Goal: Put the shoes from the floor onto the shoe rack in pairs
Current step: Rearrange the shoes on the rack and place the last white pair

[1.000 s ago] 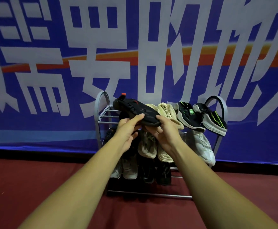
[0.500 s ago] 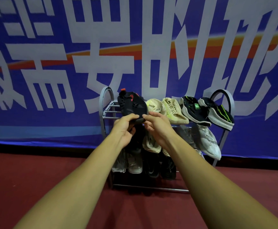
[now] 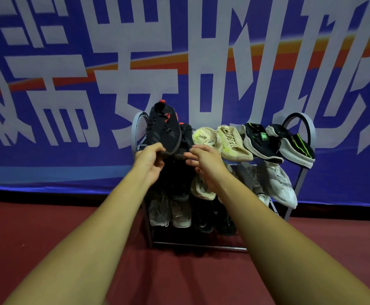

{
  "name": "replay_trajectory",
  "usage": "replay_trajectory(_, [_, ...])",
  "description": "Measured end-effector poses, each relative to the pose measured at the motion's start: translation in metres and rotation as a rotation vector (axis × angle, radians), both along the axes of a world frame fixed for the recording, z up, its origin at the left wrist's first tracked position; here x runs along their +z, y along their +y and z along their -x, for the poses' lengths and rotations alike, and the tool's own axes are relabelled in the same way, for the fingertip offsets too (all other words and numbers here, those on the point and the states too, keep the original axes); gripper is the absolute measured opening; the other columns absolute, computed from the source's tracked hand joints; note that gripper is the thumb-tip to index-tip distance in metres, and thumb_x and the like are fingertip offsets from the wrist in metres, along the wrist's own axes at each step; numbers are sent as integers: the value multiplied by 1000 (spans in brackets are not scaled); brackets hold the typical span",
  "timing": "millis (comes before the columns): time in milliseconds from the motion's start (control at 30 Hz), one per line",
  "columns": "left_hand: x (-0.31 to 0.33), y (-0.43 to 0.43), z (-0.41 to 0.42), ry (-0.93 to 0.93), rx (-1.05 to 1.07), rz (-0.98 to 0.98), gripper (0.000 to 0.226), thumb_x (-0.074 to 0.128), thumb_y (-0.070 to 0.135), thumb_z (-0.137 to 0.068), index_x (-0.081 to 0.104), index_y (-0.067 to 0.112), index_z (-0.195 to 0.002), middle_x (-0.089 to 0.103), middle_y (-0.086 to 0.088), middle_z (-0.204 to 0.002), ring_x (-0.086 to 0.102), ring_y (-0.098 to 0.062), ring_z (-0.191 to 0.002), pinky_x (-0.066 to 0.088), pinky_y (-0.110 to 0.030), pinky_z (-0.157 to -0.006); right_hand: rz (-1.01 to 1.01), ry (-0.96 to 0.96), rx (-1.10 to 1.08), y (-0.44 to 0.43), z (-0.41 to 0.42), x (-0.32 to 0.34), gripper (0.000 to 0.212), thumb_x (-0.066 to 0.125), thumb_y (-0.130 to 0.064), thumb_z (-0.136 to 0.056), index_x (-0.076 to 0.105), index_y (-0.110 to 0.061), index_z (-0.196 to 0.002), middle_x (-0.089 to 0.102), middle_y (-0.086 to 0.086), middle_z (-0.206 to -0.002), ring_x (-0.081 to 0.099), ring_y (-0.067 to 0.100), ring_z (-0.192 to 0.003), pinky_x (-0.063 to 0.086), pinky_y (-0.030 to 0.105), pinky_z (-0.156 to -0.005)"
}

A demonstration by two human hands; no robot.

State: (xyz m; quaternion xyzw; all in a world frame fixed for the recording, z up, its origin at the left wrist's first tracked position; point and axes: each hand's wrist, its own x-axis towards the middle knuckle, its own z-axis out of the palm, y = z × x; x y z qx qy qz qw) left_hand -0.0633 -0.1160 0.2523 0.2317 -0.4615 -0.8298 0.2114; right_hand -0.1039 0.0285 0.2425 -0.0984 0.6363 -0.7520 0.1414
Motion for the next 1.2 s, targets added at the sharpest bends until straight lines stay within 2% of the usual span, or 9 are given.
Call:
replay_trajectory(133, [-9,-22,0,-52,100,16,19,54,-8,-76,51,11,-73,49,-8,-68,42,-16,-59,30,-25,-50,-12,-49,-38,8,5,-7,25,45,-7,-94,56,-14,-115,73,13,-101,61,11,-63,37,21,-53])
replay_trajectory(300, [-11,-39,4,-1,101,-157,12,64,12,-84,60,16,-94,66,-6,-90,57,-14,-68,36,-22,-53,-45,-64,-22,8,8,-8,29,43,-4,-93,57,-9,-118,72,11,-96,58,11,-60,33,20,-47])
replay_trajectory(467, [-14,-31,8,56,81,-151,34,75,36,-82,62,19,-108,71,-2,-102,65,-14,-88,37,-26,-60,-106,-32,-15,6,8,-10,28,43,-4,-94,56,-9,-119,70,10,-96,59,11,-63,36,20,-49])
replay_trajectory(533, [-15,-27,11,37,83,-136,34,76,32,-81,59,17,-106,69,-4,-102,64,-16,-89,38,-27,-62,-126,-21,-25,7,9,-12,30,43,-3,-93,57,-9,-119,71,11,-97,60,12,-64,37,21,-50])
replay_trajectory(667, [-14,-29,17,0,158,-104,40,66,12,-82,55,8,-121,62,-11,-102,56,-19,-81,39,-26,-55,-120,-2,-30,11,10,-13,33,42,-1,-92,59,-10,-119,70,13,-100,60,12,-66,41,17,-48])
replay_trajectory(833, [-14,-27,22,14,205,-84,26,64,9,-80,55,10,-104,60,-10,-103,51,-15,-72,39,-23,-50,-132,-8,-3,14,11,-14,28,44,-2,-93,60,-13,-113,69,10,-93,58,11,-61,39,20,-50])
replay_trajectory(933, [-17,-25,22,32,195,-104,28,66,15,-81,56,13,-106,64,-9,-106,58,-17,-81,40,-25,-53,-125,0,1,18,12,-13,29,44,-2,-93,60,-13,-114,69,12,-95,58,12,-62,40,19,-50])
replay_trajectory(1100, [-25,-23,17,-20,74,-65,50,74,35,-79,56,16,-122,66,-4,-109,62,-15,-88,39,-25,-57,-164,21,-39,22,17,-15,49,39,4,-90,54,-25,-127,75,14,-98,61,13,-60,39,23,-49])
replay_trajectory(1200, [-27,-18,17,-62,-3,21,29,72,31,-83,63,17,-106,69,-2,-104,62,-13,-85,39,-24,-58,-182,11,-38,24,18,-17,61,31,8,-88,48,-31,-131,73,18,-100,59,15,-60,38,21,-44])
